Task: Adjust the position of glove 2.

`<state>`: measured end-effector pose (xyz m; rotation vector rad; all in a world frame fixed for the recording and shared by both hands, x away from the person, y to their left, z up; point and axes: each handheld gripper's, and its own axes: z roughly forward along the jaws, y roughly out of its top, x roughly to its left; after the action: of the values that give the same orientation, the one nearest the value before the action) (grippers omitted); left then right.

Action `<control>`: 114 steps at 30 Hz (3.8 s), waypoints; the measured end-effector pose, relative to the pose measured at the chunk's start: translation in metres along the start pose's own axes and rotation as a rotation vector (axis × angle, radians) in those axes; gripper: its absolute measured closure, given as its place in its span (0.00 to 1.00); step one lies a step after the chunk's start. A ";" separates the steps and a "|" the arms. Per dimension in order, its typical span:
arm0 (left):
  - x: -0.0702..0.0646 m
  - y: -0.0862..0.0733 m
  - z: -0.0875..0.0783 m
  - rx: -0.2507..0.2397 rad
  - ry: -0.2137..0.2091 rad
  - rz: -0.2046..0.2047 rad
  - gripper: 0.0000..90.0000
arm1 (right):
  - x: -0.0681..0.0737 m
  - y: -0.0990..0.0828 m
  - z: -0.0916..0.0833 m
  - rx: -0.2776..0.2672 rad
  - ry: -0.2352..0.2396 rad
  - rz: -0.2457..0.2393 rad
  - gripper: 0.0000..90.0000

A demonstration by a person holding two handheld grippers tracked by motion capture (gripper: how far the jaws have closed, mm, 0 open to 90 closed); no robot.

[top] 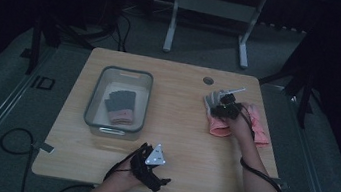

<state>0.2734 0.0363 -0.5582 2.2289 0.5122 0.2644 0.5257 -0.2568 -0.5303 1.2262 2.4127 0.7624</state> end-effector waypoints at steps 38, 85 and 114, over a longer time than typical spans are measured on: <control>-0.004 -0.002 0.000 -0.022 0.003 0.028 0.02 | 0.129 -0.040 -0.097 -0.194 0.012 0.234 0.98; -0.002 -0.004 0.001 -0.011 -0.007 0.032 0.02 | 0.049 -0.036 -0.119 -0.265 -0.042 0.201 0.76; -0.002 -0.004 0.002 0.000 0.006 0.044 0.02 | -0.071 -0.082 -0.068 -0.049 -0.213 0.152 0.69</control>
<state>0.2710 0.0361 -0.5625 2.2416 0.4665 0.2942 0.4801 -0.3759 -0.5208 1.4071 2.1383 0.6902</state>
